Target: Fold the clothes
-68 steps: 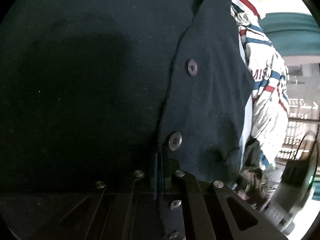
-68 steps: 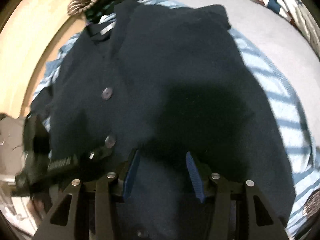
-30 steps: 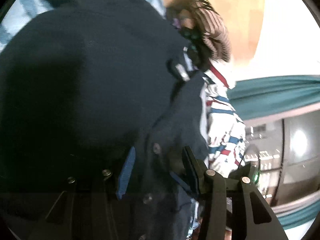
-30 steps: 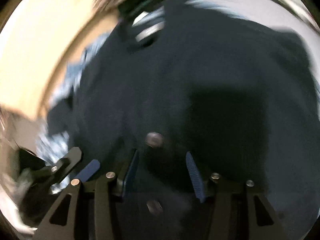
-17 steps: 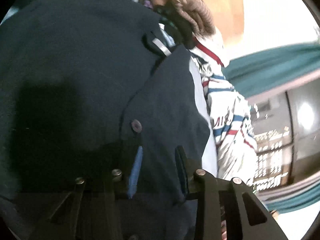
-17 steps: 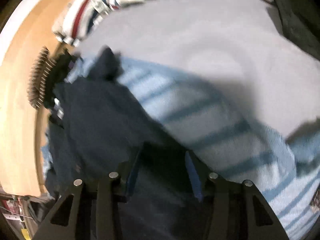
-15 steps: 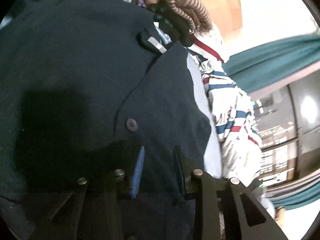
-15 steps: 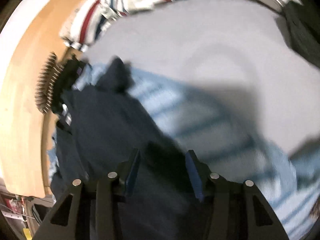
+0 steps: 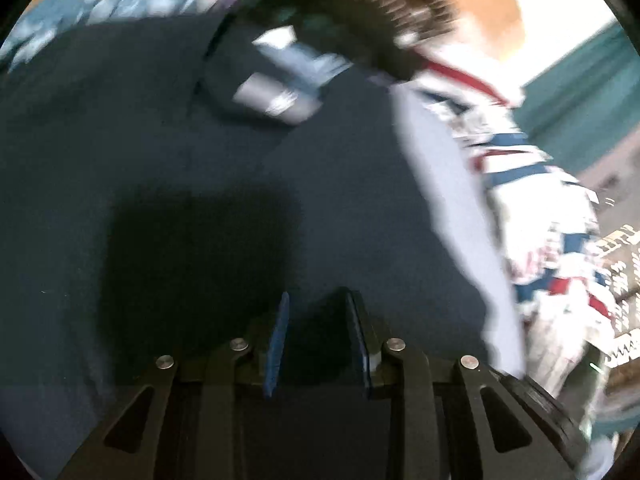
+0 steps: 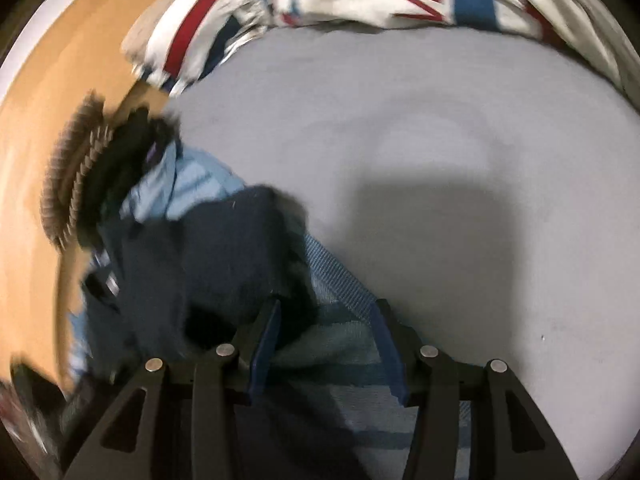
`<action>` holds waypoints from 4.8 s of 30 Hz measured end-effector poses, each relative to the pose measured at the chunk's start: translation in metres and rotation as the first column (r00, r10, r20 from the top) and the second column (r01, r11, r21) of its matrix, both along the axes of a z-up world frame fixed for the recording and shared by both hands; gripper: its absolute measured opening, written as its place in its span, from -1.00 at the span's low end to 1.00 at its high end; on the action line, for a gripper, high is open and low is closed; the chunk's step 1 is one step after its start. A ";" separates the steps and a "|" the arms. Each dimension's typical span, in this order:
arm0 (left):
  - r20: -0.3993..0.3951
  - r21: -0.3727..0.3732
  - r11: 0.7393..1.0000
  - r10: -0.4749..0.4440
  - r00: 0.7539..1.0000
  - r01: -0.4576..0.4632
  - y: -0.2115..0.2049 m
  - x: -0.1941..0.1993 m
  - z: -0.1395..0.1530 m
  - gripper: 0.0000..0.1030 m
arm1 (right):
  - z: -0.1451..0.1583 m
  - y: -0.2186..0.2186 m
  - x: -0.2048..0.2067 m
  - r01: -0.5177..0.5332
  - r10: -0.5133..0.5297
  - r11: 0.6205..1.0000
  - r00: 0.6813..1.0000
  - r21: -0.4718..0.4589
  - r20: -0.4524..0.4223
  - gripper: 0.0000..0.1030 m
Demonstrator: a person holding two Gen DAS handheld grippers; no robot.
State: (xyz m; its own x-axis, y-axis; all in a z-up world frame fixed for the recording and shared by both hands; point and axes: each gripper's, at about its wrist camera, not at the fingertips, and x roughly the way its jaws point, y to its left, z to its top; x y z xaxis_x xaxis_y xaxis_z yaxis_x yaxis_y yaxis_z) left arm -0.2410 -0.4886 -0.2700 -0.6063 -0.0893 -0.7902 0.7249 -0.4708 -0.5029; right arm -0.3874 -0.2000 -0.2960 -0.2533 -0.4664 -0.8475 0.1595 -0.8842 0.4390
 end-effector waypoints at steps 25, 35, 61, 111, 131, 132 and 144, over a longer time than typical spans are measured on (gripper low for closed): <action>-0.417 -0.028 0.998 0.041 0.908 -0.058 0.004 0.067 -0.021 -0.47 | 0.032 -0.009 0.003 0.002 -0.048 0.989 0.952 -0.151 -0.301 -0.75; -0.406 -0.037 0.998 0.039 0.913 -0.059 0.006 0.066 -0.020 -0.47 | 0.036 0.013 -0.005 0.008 -0.024 0.997 0.973 -0.072 -0.232 -0.83; -0.439 -0.016 0.998 0.048 0.897 -0.062 0.004 0.071 -0.021 -0.47 | 0.015 -0.008 0.000 -0.149 0.153 0.988 0.959 0.036 -0.238 0.01; -0.154 -0.060 0.994 0.078 0.985 -0.089 -0.020 0.036 0.017 -0.50 | 0.004 0.003 -0.012 0.064 -0.053 0.996 0.981 0.054 -0.188 0.01; 0.394 0.036 0.998 0.035 0.918 -0.054 -0.100 -0.057 0.009 -0.51 | 0.053 -0.068 0.035 0.201 0.353 0.741 0.694 0.640 -0.627 -0.16; 0.392 0.051 0.997 0.034 0.919 -0.058 -0.103 -0.057 0.008 -0.51 | 0.056 -0.068 0.037 0.223 0.352 0.740 0.676 0.635 -0.648 -0.15; 0.439 0.106 0.994 -0.067 0.896 0.022 -0.114 -0.064 0.004 -0.51 | 0.000 0.031 -0.023 0.096 -0.122 0.971 0.986 -0.217 -0.111 -0.11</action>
